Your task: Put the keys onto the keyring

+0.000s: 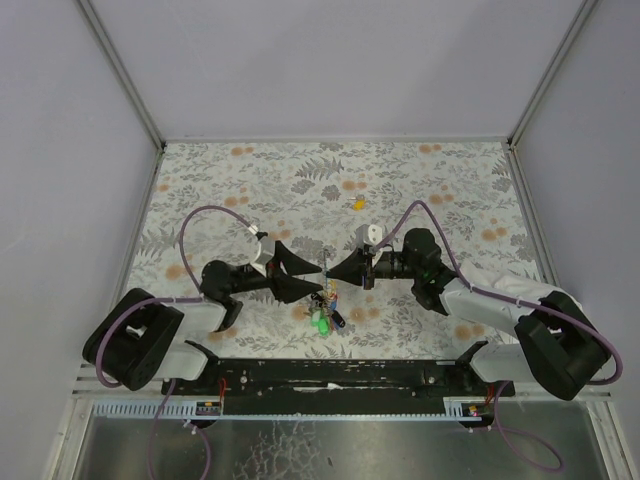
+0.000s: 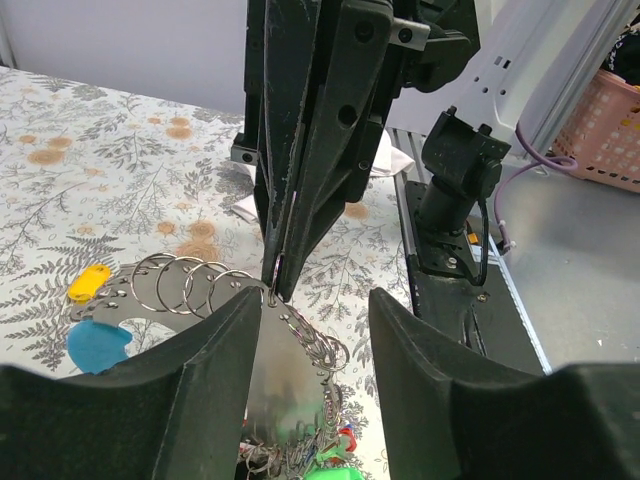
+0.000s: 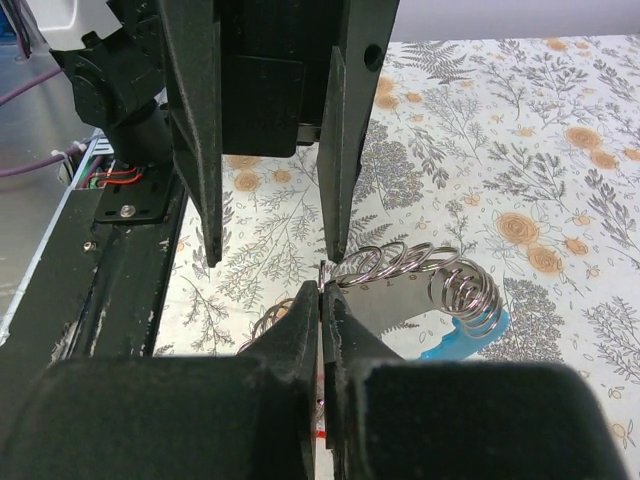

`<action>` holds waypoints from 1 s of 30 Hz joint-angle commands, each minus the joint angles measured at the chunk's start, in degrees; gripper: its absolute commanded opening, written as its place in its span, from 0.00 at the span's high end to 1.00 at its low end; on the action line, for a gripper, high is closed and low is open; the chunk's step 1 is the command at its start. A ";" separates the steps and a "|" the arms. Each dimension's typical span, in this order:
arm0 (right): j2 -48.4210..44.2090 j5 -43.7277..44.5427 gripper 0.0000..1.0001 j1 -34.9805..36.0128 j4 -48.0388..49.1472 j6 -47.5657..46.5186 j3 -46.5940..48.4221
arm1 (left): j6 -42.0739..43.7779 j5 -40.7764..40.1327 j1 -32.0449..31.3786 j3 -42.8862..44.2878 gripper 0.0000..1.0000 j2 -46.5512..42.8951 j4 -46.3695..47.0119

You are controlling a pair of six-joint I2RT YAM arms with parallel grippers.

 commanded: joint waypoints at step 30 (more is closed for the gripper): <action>0.54 -6.03 1.00 -0.18 11.18 5.30 0.52 | 0.59 0.90 -0.57 3.55 1.00 3.63 1.38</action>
